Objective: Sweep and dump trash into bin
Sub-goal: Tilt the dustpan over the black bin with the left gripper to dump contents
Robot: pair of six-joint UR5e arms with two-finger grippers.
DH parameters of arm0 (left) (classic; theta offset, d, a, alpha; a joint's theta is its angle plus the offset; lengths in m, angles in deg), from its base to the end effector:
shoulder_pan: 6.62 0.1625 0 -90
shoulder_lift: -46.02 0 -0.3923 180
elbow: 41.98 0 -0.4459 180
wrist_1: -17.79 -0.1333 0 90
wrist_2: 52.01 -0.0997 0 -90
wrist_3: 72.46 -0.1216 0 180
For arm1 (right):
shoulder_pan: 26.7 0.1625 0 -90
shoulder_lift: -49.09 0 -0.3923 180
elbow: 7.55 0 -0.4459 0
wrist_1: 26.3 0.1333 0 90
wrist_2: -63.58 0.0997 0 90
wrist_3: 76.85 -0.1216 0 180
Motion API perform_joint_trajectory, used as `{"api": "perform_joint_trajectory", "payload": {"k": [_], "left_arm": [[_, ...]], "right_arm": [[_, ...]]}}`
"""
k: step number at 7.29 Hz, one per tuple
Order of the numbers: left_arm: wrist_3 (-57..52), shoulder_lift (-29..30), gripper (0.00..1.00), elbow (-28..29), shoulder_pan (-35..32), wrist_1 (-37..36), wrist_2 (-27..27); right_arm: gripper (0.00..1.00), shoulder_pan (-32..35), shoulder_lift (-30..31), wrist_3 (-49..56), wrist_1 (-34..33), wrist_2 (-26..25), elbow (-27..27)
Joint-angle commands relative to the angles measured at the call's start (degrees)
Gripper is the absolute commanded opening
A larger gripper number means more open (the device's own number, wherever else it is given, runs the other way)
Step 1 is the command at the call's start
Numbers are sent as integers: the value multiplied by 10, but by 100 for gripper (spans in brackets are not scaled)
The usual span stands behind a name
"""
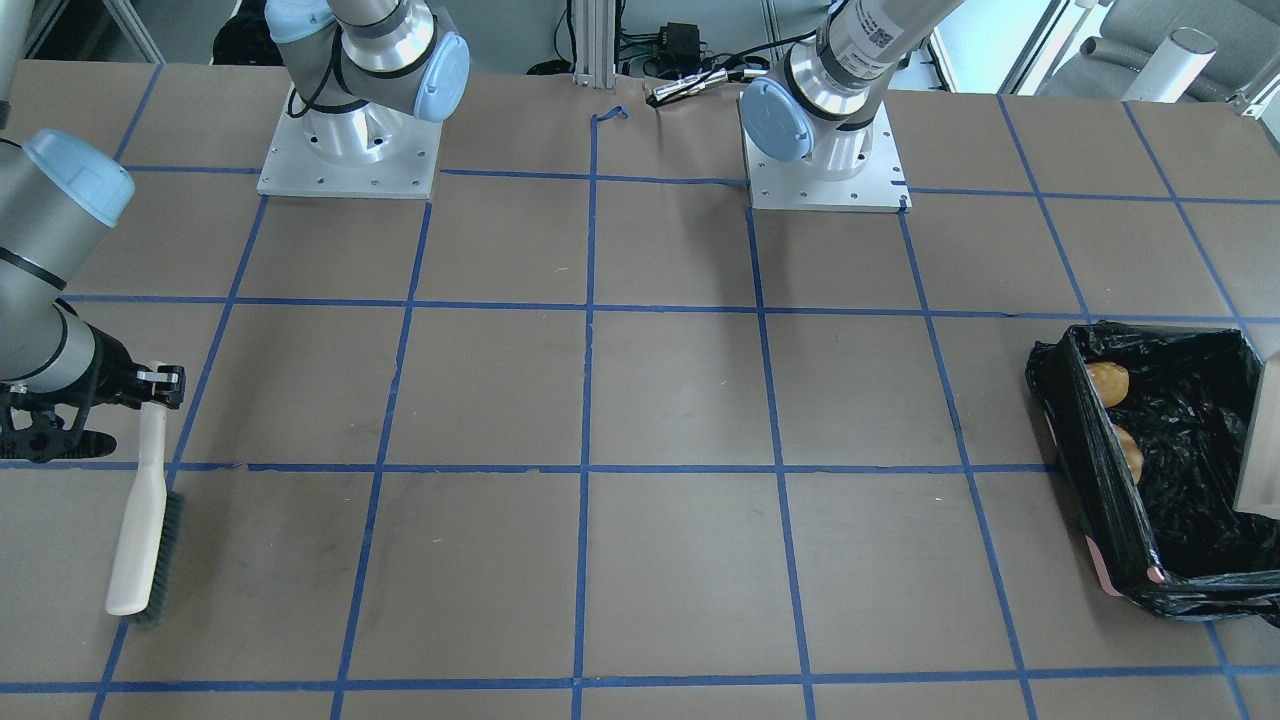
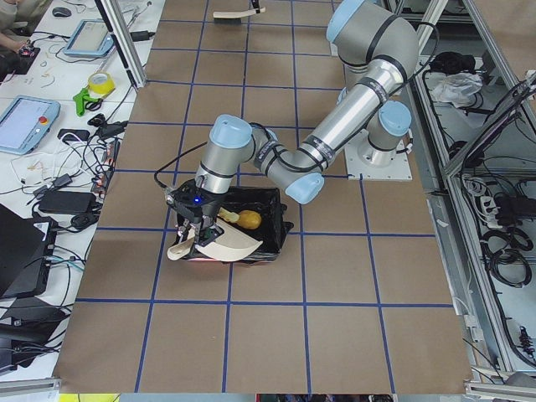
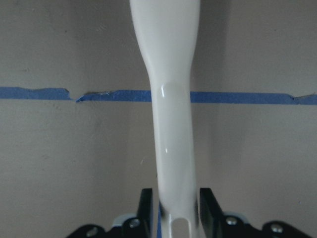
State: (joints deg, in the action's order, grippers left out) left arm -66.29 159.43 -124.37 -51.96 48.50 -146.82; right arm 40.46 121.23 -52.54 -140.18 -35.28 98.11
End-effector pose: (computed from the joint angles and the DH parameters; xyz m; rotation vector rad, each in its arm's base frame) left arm 0.4330 -0.6133 0.3818 -1.1788 2.3773 -0.9624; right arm -0.1158 -0.5700 0.1545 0.0590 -3.0491 -0.3302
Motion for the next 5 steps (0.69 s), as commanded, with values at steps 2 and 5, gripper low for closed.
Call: {"api": "perform_joint_trajectory", "payload": {"k": [2,5], "left_arm": [[-38,-11,0,-2,-17,-28,-9],[-63,-13,0,-26,-51,-131,-27]], "right_arm": [[77,0,-2,0,-6,0,-1],[92,4,27,0,2,9,-41]]}}
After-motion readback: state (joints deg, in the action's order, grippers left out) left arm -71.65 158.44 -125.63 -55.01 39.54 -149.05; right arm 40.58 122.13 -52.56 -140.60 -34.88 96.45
